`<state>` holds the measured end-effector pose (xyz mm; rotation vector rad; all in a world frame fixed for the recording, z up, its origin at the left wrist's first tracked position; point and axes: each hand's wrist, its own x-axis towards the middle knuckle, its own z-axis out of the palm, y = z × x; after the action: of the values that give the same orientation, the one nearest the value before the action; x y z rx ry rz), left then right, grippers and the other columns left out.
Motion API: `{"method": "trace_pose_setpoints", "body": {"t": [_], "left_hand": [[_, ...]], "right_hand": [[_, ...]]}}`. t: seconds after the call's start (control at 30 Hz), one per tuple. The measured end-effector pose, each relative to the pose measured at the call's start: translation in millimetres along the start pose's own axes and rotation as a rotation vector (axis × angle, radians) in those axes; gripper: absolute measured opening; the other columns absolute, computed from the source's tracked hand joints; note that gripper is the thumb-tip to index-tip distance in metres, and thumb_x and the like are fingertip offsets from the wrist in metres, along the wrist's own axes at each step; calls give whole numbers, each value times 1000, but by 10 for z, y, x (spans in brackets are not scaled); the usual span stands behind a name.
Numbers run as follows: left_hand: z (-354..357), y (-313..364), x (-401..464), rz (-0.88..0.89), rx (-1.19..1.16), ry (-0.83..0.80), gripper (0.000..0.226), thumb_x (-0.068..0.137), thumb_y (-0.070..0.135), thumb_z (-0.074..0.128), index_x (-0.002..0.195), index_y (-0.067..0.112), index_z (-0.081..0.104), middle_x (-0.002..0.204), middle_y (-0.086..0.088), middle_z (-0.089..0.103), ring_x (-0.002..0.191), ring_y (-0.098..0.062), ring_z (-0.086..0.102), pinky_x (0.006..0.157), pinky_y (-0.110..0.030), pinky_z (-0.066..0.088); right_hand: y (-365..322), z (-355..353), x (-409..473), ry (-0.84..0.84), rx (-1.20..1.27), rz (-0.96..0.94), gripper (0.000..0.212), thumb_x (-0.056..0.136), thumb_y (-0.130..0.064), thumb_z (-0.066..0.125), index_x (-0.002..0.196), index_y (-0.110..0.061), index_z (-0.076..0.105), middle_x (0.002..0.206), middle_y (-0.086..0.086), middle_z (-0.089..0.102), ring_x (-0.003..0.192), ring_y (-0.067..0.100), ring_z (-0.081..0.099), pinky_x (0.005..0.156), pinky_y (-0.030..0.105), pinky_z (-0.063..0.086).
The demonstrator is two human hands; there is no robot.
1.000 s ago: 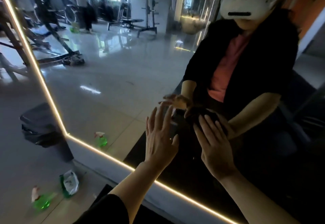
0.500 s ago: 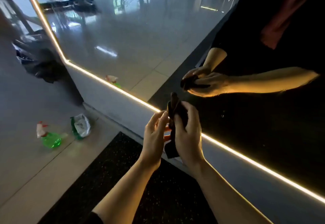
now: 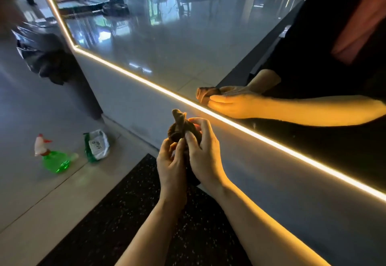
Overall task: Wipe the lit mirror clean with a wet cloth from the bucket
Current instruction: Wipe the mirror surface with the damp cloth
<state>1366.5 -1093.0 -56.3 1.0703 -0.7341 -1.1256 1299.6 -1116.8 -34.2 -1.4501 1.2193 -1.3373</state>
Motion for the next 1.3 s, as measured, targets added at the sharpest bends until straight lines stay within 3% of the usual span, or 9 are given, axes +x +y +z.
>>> {"method": "trace_pose_setpoints", "body": {"t": [0.17,0.27,0.43,0.63,0.77,0.93,1.0,1.13,1.3], "left_hand": [[-154,-225,114,-72,-58,-49,38,91,25,62,122,4,59,110,-20,69,99,-32,69,76,-35,56],[-198,-291,160,-103,-78,-13,29,96,18,59,119,1,59,107,-22,69,95,-34,69,75,-37,56],[-170,-245,252,-53,-52,56,7,98,10,54,102,6,59,92,-19,66,85,-31,65,80,-42,54],[-177,-105,120,-52,-64,33,7,99,12,52,103,13,57,88,-8,72,87,-25,70,82,-41,57],[-181,-71,-25,-80,-133,25,8,100,13,52,107,13,57,102,-19,70,93,-33,70,80,-44,57],[-97,128,-270,-68,-221,-35,5,98,10,55,99,13,57,90,-15,69,82,-27,70,69,-39,60],[-88,307,-420,-56,-182,-77,4,99,11,53,101,10,57,93,-16,66,81,-25,69,71,-41,61],[-190,664,-638,13,-2,-161,8,101,16,50,105,10,53,88,-5,62,74,-11,65,60,-21,52],[-466,1288,-744,-49,182,-444,24,94,23,61,105,2,64,75,-7,66,58,-11,61,50,-21,48]], "right_hand": [[260,41,116,29,160,67,14,97,-3,54,104,-12,62,93,1,70,89,10,67,83,27,55],[350,60,119,-8,270,118,15,98,-1,52,107,-4,63,95,10,73,89,15,70,82,29,56],[464,63,111,-14,373,183,20,98,-12,51,114,-8,63,108,14,72,104,31,69,98,54,51],[354,-10,4,-30,410,317,23,99,-27,57,113,-11,65,111,12,70,106,26,68,100,49,51],[248,-61,-124,-59,409,304,22,96,-21,61,114,-8,65,109,13,72,102,25,70,97,43,55],[42,-235,-475,-4,373,276,22,92,-13,66,112,-5,65,105,18,72,100,34,70,93,51,55],[-187,-328,-597,0,311,232,18,93,-15,64,109,-7,67,101,16,73,96,34,71,87,53,57],[-689,-393,-721,35,291,179,21,96,-17,59,115,-16,67,107,11,71,100,28,68,82,41,58],[-1389,-228,-880,86,626,359,17,98,-22,57,105,-10,67,90,12,75,90,29,71,76,41,59]]}}
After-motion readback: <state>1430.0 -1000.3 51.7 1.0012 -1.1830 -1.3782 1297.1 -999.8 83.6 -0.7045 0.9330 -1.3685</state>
